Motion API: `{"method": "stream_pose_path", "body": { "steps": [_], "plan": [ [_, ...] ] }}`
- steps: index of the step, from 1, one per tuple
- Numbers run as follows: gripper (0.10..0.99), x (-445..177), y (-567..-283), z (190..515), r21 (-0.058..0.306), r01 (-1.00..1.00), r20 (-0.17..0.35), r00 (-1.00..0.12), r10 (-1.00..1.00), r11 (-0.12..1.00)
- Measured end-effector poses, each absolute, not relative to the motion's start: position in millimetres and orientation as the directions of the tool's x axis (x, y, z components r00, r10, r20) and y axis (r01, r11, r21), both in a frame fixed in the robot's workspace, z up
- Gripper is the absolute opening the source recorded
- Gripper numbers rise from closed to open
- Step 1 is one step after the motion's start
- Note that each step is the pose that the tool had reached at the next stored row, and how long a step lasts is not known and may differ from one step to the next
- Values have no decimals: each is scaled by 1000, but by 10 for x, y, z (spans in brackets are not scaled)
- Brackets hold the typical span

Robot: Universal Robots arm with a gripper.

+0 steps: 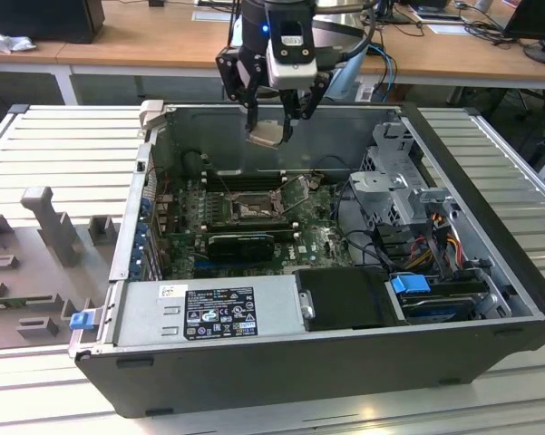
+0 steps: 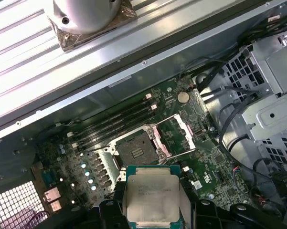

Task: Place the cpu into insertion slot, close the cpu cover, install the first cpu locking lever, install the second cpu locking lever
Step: 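Place the cpu into insertion slot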

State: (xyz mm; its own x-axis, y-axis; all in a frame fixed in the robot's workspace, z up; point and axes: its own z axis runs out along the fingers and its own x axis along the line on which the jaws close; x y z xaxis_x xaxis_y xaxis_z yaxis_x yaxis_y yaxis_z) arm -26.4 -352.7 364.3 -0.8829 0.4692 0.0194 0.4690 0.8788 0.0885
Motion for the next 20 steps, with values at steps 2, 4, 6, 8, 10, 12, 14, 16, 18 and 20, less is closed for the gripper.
{"method": "stream_pose_path", "body": {
  "steps": [2,4,6,8,10,12,14,16,18,20],
  "plan": [
    [529,-264,-3527,3636,89,526,19,-850,527,846],
    [529,-264,-3527,3633,89,550,19,-834,551,830],
    [529,-264,-3527,3627,89,580,19,-814,581,810],
    [529,-264,-3527,3614,88,606,19,-795,607,791],
    [529,-264,-3527,3592,88,613,20,-789,614,785],
    [529,-262,-3527,3555,87,616,19,-787,617,783],
    [529,-261,-3527,3538,85,619,19,-785,619,781],
    [529,-261,-3527,3527,84,628,19,-777,629,774],
    [529,-261,-3527,3523,84,637,19,-770,638,766],
    [529,-261,-3527,3521,84,647,19,-762,648,758]
  ]
}}
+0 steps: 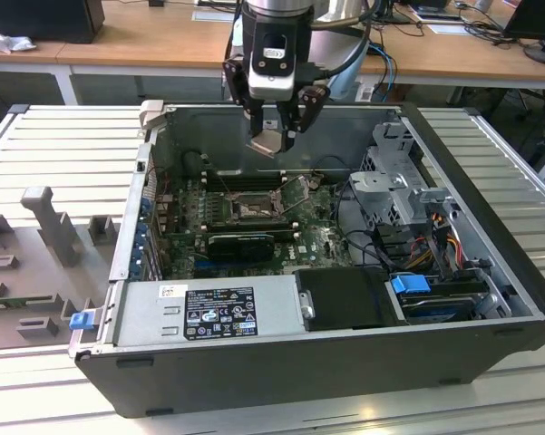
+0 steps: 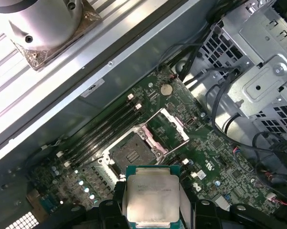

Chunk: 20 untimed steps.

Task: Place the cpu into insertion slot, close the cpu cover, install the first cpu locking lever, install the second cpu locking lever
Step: 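Place the cpu into insertion slot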

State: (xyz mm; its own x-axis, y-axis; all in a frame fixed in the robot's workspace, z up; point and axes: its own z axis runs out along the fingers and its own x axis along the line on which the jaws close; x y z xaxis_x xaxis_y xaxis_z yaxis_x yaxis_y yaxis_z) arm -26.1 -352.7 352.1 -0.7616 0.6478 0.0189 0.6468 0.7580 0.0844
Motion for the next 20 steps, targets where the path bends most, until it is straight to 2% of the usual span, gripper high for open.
{"method": "stream_pose_path", "body": {
  "steps": [20],
  "plan": [
    [529,-261,-3527,3501,84,765,19,-642,766,639]
  ]
}}
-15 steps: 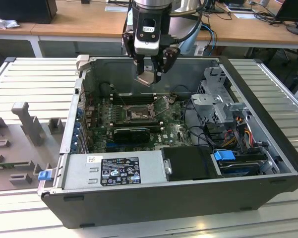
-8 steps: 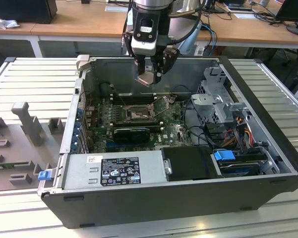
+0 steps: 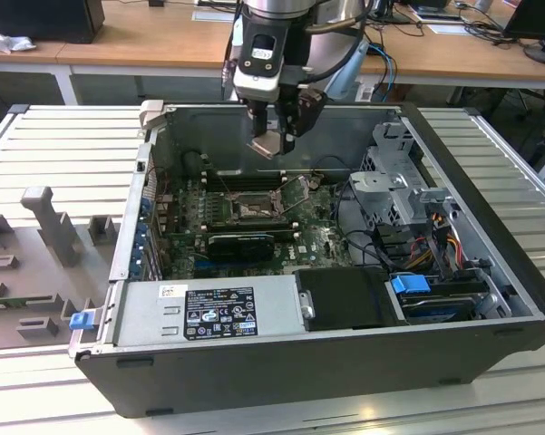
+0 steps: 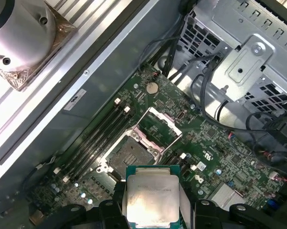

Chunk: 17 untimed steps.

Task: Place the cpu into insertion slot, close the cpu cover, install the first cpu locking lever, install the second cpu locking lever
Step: 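Place the cpu into insertion slot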

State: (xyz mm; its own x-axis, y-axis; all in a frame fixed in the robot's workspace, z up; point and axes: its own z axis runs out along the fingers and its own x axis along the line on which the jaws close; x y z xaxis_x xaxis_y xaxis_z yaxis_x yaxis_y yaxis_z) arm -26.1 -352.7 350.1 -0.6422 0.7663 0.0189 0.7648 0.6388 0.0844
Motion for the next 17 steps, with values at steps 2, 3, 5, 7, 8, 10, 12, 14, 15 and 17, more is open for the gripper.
{"method": "stream_pose_path", "body": {
  "steps": [2,3,5,7,8,10,12,14,15,17],
  "plan": [
    [529,-261,-3527,3500,84,774,19,-631,776,627],
    [529,-261,-3527,3499,84,777,19,-627,779,624],
    [529,-261,-3527,3498,84,783,19,-619,785,616],
    [529,-261,-3527,3497,84,794,19,-605,796,602],
    [529,-261,-3527,3496,84,800,19,-598,801,595],
    [529,-261,-3527,3495,84,805,19,-590,807,587],
    [529,-261,-3527,3494,84,812,19,-581,814,578],
    [529,-261,-3527,3492,84,818,19,-572,820,568],
    [529,-261,-3527,3491,84,824,19,-563,826,560],
    [529,-261,-3527,3488,84,833,19,-550,835,547]
  ]
}}
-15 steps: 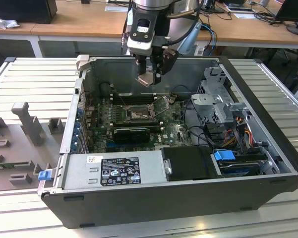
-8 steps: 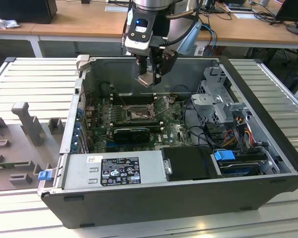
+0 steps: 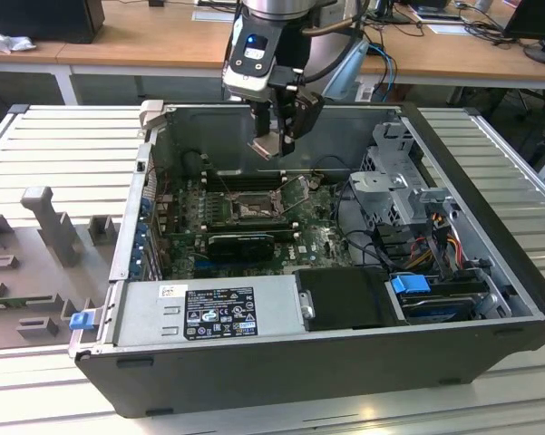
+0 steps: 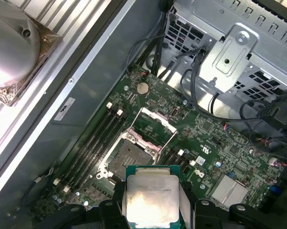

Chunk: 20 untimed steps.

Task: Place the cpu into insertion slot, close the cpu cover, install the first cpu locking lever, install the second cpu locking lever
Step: 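Place the cpu into insertion slot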

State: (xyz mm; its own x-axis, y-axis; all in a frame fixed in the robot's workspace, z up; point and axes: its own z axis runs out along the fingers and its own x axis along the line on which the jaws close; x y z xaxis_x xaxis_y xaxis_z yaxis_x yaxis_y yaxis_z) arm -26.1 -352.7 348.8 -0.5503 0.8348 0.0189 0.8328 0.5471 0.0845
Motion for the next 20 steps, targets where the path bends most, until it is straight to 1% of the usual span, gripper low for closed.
{"method": "stream_pose_path", "body": {
  "steps": [20],
  "plan": [
    [529,-261,-3527,3467,84,897,19,-436,900,433]
  ]
}}
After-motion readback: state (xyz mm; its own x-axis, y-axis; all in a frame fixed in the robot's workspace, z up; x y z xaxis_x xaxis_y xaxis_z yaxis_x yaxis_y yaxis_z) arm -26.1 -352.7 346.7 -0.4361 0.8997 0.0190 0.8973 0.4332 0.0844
